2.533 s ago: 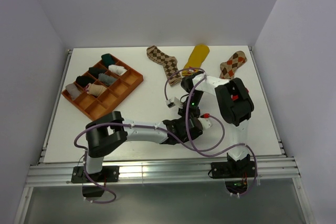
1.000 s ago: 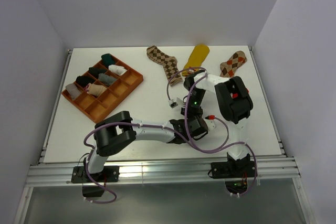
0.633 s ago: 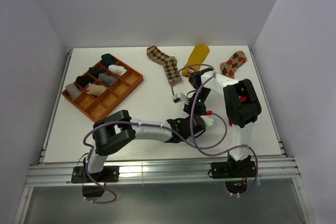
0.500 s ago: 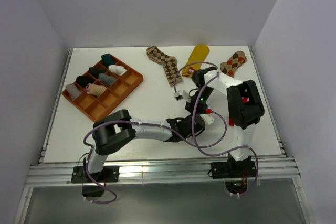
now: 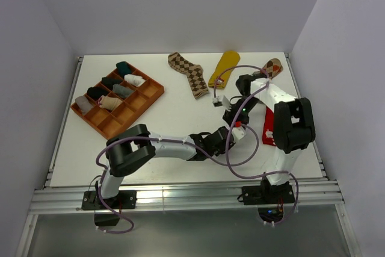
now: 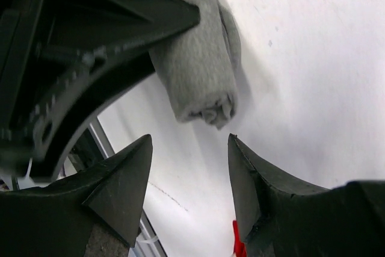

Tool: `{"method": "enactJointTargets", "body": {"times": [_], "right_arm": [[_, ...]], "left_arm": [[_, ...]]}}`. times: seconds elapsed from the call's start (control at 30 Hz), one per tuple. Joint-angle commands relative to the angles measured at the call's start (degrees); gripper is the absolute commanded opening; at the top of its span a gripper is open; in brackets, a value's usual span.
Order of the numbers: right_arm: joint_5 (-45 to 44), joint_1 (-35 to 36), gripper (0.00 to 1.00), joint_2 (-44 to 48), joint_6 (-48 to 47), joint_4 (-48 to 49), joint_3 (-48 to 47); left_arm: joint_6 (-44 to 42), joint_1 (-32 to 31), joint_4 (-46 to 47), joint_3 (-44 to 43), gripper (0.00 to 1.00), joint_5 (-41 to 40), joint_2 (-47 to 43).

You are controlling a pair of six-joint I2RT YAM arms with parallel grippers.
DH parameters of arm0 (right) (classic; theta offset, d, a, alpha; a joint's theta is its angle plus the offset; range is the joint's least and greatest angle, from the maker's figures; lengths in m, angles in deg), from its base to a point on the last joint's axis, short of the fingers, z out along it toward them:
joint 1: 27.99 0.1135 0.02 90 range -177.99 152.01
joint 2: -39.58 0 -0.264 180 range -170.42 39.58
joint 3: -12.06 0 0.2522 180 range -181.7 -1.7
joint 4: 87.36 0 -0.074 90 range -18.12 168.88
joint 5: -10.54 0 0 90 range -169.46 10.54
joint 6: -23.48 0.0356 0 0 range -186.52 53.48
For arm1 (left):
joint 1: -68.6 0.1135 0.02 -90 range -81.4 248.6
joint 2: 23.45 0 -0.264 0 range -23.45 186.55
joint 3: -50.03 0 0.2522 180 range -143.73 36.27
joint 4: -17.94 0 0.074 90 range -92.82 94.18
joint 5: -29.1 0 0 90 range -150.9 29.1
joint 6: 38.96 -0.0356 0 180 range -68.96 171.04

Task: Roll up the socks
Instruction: Pick up the sock at the center of the board.

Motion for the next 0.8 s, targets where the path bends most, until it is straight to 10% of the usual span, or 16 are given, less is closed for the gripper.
{"method": "enactJointTargets", "body": {"times": [0.0,0.77], "right_arm": [[1.3,-2.9,0.61,3.8,-1.0,-2.4,-2.1],[3.2,-11.7,0.61,14.5,18.1,10.4,-5.3]], "left_arm": [[4.3,0.7,-9.3,3.9,0.0,9.0,5.4],[12.2,10.8,-4.3,11.9,0.0,9.3,-15.8]]}}
